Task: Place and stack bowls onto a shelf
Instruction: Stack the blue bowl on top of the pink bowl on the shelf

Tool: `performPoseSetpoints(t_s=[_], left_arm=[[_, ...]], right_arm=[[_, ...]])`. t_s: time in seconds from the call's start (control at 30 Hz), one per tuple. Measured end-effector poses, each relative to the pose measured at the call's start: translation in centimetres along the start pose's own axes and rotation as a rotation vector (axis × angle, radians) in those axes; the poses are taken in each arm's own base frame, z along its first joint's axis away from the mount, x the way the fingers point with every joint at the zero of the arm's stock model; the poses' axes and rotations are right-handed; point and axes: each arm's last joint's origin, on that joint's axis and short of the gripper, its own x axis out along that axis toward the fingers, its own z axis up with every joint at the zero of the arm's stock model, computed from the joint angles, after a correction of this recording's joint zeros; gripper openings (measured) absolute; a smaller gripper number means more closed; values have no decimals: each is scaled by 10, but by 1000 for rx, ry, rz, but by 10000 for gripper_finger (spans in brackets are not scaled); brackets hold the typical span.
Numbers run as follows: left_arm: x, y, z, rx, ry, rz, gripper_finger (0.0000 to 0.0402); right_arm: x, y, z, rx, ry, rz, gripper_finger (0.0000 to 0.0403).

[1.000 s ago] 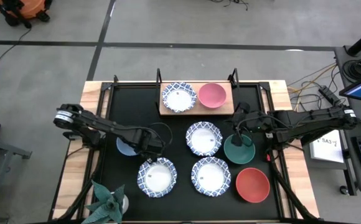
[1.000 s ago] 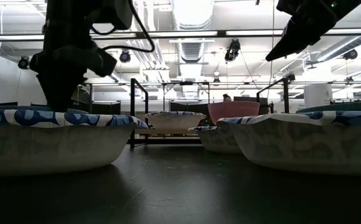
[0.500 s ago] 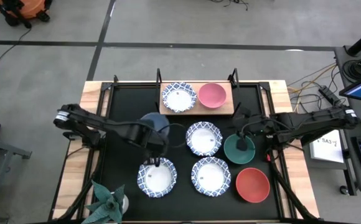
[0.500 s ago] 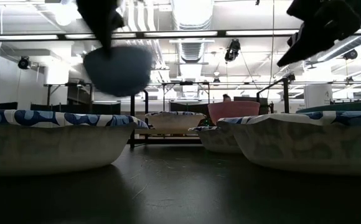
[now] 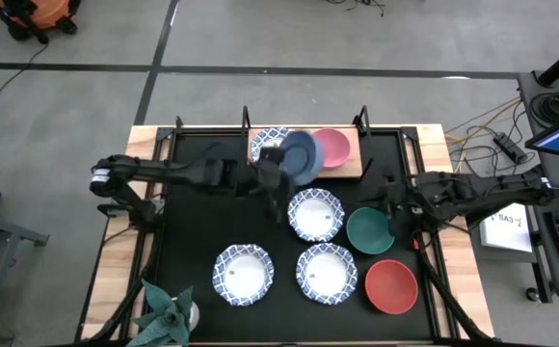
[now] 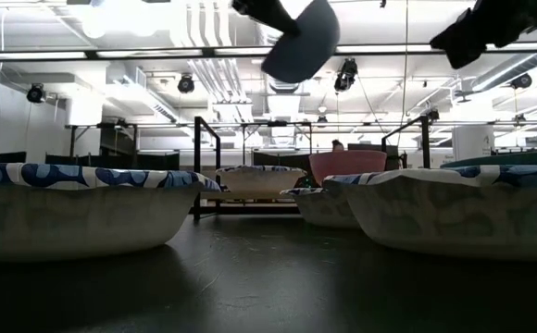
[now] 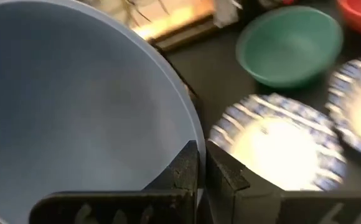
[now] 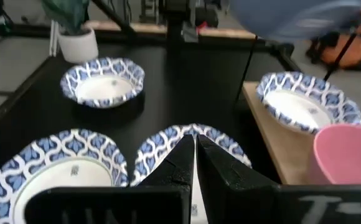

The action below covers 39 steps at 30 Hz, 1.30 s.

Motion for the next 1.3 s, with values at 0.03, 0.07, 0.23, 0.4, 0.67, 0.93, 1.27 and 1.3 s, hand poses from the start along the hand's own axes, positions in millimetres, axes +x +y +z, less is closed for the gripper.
performPoseSetpoints(t_s=[0.03, 0.07, 0.23, 0.4, 0.67, 0.93, 1.27, 1.3], left_arm=[[6, 6, 0, -3, -20, 17, 0], [11, 13, 1, -9, -51, 35, 0], [47, 41, -6, -51, -130, 66, 0], [84, 51, -25, -80, -90, 64, 0], [121, 42, -36, -76, -40, 17, 2], [128, 45, -40, -84, -15, 19, 20], [132, 47, -44, -87, -3, 21, 46], [132, 47, -44, -88, -3, 22, 52]], right_arm=[[-4, 0, 1, -6, -20, 7, 9], [-8, 0, 1, -13, -40, 14, 9], [-17, 0, 4, -26, -97, 43, 9], [-19, 0, 2, -29, -102, 44, 9], [-18, 0, 2, -39, -96, 42, 9], [-18, 0, 1, -38, -96, 41, 9], [-18, 0, 1, -38, -96, 40, 9], [-18, 0, 1, -38, -95, 40, 9]])
